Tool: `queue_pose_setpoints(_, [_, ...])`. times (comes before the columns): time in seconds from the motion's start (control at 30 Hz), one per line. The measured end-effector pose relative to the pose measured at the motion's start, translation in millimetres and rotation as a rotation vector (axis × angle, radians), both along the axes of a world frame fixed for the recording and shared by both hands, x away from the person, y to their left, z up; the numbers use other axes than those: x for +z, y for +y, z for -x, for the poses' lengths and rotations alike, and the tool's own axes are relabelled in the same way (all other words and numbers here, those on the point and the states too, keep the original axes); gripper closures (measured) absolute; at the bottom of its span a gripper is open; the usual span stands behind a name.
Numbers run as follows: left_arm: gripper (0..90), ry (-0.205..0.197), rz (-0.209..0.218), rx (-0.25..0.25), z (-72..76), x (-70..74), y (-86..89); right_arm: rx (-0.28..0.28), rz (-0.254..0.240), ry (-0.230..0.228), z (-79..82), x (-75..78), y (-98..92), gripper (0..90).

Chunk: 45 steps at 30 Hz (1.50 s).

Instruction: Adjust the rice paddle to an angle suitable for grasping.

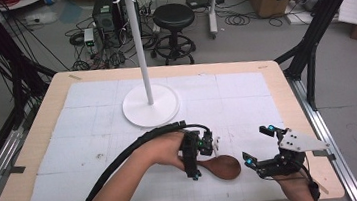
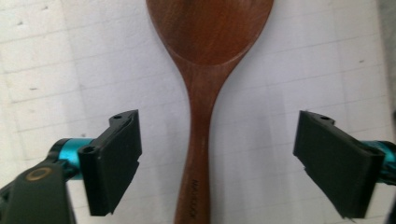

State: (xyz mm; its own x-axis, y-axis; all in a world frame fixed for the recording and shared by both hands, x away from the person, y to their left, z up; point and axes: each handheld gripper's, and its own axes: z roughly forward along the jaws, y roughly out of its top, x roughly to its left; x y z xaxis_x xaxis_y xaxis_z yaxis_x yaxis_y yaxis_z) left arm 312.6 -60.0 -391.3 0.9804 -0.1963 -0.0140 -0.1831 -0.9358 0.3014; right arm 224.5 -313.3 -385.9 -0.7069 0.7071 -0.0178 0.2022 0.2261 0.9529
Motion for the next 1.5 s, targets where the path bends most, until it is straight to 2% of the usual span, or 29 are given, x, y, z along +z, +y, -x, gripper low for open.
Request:
queue_pose_setpoints(0.17, [5.6,0.055,0.028,0.032,-1.6,-3.6,10.8,0.000,-0.001,0.000,-0.2,-0.2,-0.1,0.5])
queue_pose_setpoints(0.23, [1.8,0.044,0.044,0.050,-2.1,-3.7,15.2,0.000,-0.002,0.000,-0.1,-0.2,0.2,0.5])
queue_pose_setpoints(0.4, [1.7,0.016,0.095,0.071,-1.7,1.2,27.3,0.003,0.000,0.002,-0.2,-0.4,0.9,0.5])
queue_pose_setpoints(0.5, [1.7,0.014,0.134,0.078,-0.2,5.3,34.8,0.002,-0.001,0.002,-0.1,-0.4,1.2,0.5])
queue_pose_setpoints(0.63, [1.7,0.014,0.142,0.089,1.3,7.7,45.1,0.003,0.002,0.000,-0.3,-0.5,1.2,0.5])
queue_pose_setpoints(0.7, [1.7,0.021,0.162,0.102,1.3,9.0,51.6,0.004,0.003,-0.003,-0.4,-0.5,1.5,0.5])
queue_pose_setpoints(0.93, [1.7,0.015,0.231,0.158,1.2,11.1,76.9,0.005,0.003,-0.002,-0.7,-0.7,2.0,0.5])
queue_pose_setpoints(1.07, [1.7,0.008,0.298,0.194,1.5,15.0,90.4,0.005,0.002,0.004,-0.6,-0.9,2.9,0.5])
queue_pose_setpoints(1.4, [1.7,0.005,0.376,0.289,-2.4,16.7,117.1,0.006,0.005,0.003,-0.9,-1.0,3.4,0.5])
queue_pose_setpoints(1.5, [1.7,0.007,0.414,0.320,-2.8,18.4,126.3,0.007,0.004,0.004,-0.7,-1.0,3.6,0.5])
